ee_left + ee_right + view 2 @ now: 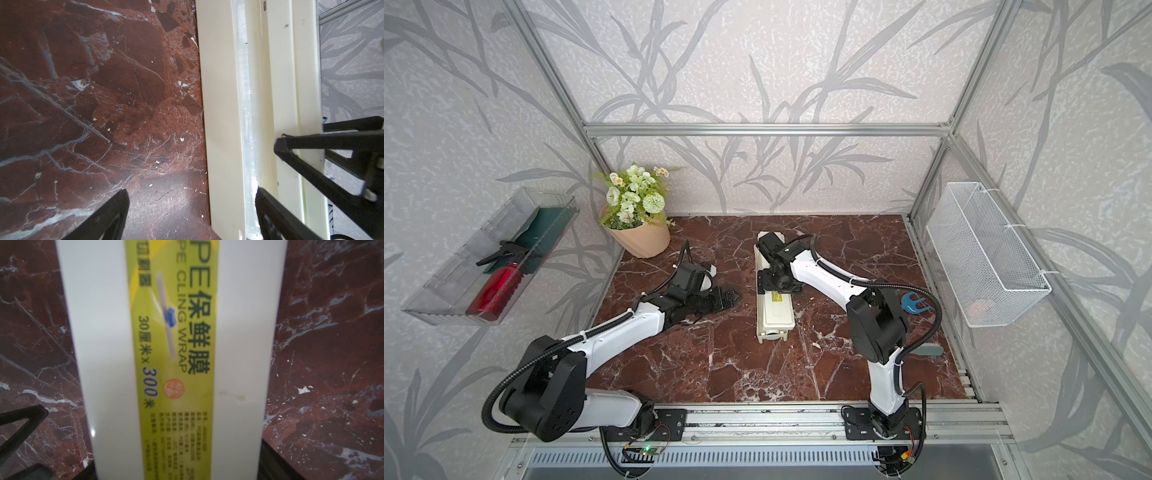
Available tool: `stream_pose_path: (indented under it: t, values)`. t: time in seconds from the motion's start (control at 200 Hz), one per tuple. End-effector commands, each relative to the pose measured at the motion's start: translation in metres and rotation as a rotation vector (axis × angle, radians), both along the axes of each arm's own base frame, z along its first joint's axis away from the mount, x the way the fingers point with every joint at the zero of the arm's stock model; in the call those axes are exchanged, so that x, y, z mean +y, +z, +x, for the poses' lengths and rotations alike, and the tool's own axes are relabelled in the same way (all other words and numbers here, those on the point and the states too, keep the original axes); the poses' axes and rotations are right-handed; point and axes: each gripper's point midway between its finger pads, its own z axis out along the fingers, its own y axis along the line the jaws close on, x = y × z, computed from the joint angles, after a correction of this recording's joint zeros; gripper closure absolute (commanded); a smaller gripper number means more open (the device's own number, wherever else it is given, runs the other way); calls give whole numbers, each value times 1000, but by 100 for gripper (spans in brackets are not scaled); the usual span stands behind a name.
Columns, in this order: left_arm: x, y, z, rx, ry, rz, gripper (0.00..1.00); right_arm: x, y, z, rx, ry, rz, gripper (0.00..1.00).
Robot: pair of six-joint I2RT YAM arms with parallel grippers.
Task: Put plastic wrap rolls into dispensers
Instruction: Close the lid on the plastic wrap cutting box.
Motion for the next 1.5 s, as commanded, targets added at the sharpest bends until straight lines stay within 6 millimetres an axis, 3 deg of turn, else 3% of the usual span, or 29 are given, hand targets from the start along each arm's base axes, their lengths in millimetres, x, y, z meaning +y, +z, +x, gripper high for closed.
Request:
stream_pose_path:
  t: [0.0, 0.155, 0.295, 0.405, 0.53, 0.67, 0.855, 1.28, 1.495]
  values:
    - [-4, -1, 1, 2, -5, -27, 6, 6, -8, -1, 25, -4, 30, 17]
    - [-8, -6, 0, 24, -19, -42, 7, 12, -15, -4, 50, -22, 72, 16]
    - [-11, -8, -2, 35, -30, -65, 13, 13, -15, -7, 58, -22, 83, 13]
    - [-14, -12, -5, 40, -36, -82, 28, 16, -13, -10, 56, -17, 85, 11]
    - [-15, -14, -5, 45, -28, -105, 33, 18, -15, -15, 43, -7, 55, 11]
    - [-16, -15, -6, 45, -26, -112, 33, 17, -15, -19, 29, 1, 34, 11]
    - [-20, -19, -7, 54, -36, -131, 32, 19, -13, -23, 19, 24, 33, 0]
    - [-28, -21, -6, 49, -55, -160, 34, 7, -4, -32, -2, 35, -4, 3]
    - [-29, -21, -4, 47, -54, -158, 34, 12, -2, -36, -18, 51, 14, 8]
